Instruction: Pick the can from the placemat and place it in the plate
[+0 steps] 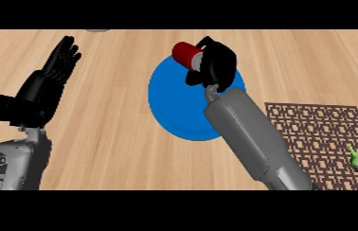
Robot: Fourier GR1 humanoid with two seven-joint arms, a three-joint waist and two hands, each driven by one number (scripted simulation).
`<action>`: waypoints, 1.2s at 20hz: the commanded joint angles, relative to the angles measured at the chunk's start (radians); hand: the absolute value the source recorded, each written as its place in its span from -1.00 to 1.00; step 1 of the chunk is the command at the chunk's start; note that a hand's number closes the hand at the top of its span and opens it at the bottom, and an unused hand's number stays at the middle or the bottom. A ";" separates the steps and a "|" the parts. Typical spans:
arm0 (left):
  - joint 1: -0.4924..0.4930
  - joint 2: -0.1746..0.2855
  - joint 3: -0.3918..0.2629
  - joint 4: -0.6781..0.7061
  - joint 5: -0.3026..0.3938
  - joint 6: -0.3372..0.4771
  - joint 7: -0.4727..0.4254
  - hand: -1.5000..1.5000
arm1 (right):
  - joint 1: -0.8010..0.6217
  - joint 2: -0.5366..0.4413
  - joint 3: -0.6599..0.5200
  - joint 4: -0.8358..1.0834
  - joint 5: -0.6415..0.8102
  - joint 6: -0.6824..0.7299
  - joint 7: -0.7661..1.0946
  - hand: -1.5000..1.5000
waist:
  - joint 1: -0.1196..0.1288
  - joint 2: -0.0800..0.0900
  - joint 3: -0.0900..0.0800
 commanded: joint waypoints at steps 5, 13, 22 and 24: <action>-0.021 0.002 0.012 0.006 -0.001 -0.007 0.001 0.00 | -0.103 0.001 -0.028 0.333 -0.233 -0.240 -0.117 -1.00 | 0.017 0.005 0.000; -0.028 -0.006 0.001 0.030 -0.017 -0.012 -0.025 0.00 | -0.127 0.001 -0.032 0.356 -0.428 -0.489 -0.367 -1.00 | 0.029 0.009 0.001; 0.023 -0.026 0.001 -0.026 -0.028 0.016 0.016 0.00 | -0.035 0.001 -0.131 0.209 -0.576 -0.614 -0.559 -1.00 | -0.020 -0.008 0.001; -0.011 0.000 0.034 0.027 -0.004 -0.014 0.013 0.00 | -0.007 0.001 -0.087 0.136 -0.579 -0.632 -0.484 -1.00 | -0.031 -0.010 0.000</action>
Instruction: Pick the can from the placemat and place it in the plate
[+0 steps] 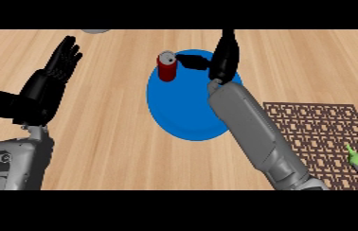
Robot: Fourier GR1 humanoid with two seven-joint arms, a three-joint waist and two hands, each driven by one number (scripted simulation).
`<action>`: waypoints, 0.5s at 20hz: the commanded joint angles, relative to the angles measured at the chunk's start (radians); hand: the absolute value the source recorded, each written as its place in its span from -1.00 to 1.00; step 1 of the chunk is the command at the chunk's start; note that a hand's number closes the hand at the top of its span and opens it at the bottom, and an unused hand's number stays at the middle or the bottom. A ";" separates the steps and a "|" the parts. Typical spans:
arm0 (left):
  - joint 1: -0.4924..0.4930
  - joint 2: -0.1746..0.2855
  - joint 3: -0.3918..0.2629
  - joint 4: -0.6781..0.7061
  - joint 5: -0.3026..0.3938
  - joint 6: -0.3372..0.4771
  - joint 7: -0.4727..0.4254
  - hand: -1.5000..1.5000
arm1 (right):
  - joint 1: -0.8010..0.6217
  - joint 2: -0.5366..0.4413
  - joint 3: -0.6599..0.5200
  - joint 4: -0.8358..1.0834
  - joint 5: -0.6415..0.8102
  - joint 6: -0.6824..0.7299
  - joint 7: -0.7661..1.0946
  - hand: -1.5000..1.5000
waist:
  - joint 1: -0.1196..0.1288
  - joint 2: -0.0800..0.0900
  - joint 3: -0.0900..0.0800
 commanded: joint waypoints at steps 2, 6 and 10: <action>0.036 0.018 0.030 -0.027 0.014 -0.014 -0.002 0.00 | 0.114 -0.019 -0.044 -0.160 -0.027 -0.036 -0.025 -1.00 | -0.025 -0.008 0.000; 0.080 -0.012 0.015 -0.041 -0.023 0.026 -0.004 0.00 | 0.324 -0.102 -0.023 -0.422 -0.052 0.028 -0.041 -1.00 | -0.043 -0.012 0.000; 0.055 0.027 0.054 -0.046 0.024 -0.020 0.020 0.00 | 0.534 -0.203 0.000 -0.662 -0.069 0.106 -0.048 -1.00 | -0.047 -0.012 0.000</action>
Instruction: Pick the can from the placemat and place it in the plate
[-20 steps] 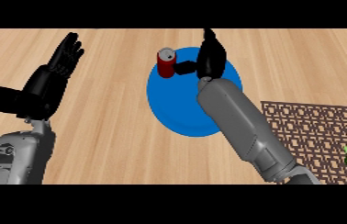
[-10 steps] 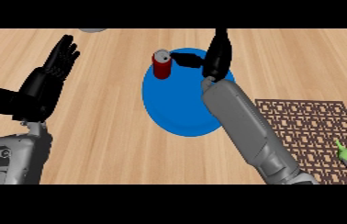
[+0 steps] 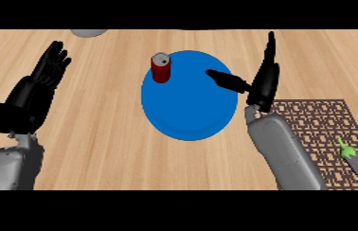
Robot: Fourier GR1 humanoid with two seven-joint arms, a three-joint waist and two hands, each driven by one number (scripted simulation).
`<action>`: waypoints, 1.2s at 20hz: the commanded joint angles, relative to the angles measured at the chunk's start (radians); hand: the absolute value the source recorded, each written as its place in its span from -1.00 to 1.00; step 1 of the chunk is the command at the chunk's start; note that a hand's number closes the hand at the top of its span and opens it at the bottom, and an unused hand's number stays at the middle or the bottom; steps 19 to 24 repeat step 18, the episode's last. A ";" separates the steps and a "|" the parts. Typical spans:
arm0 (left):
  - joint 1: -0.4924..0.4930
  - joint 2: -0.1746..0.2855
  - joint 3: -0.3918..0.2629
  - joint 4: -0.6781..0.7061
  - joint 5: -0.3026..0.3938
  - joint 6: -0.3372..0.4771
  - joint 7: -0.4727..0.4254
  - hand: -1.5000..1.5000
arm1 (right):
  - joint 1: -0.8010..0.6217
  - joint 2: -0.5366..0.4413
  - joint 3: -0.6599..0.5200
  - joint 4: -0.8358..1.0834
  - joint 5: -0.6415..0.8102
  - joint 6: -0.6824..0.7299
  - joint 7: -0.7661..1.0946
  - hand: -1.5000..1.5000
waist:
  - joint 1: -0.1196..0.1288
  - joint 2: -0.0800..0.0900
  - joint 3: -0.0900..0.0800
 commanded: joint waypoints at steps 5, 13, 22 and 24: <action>-0.008 -0.010 -0.009 -0.034 -0.013 0.007 0.045 0.00 | 0.406 -0.132 0.028 -0.430 -0.034 0.100 -0.023 -1.00 | 0.001 0.002 0.000; 0.003 0.012 0.036 0.037 0.006 -0.054 -0.050 0.00 | 0.611 -0.245 -0.132 -0.605 -0.179 0.261 -0.128 -1.00 | 0.007 0.006 0.000; -0.047 -0.045 -0.009 0.038 -0.047 0.016 0.009 0.00 | 0.749 -0.250 -0.132 -0.720 -0.083 0.260 -0.125 -1.00 | 0.005 0.005 0.000; -0.047 -0.045 -0.009 0.038 -0.047 0.016 0.009 0.00 | 0.749 -0.250 -0.132 -0.720 -0.083 0.260 -0.125 -1.00 | 0.005 0.005 0.000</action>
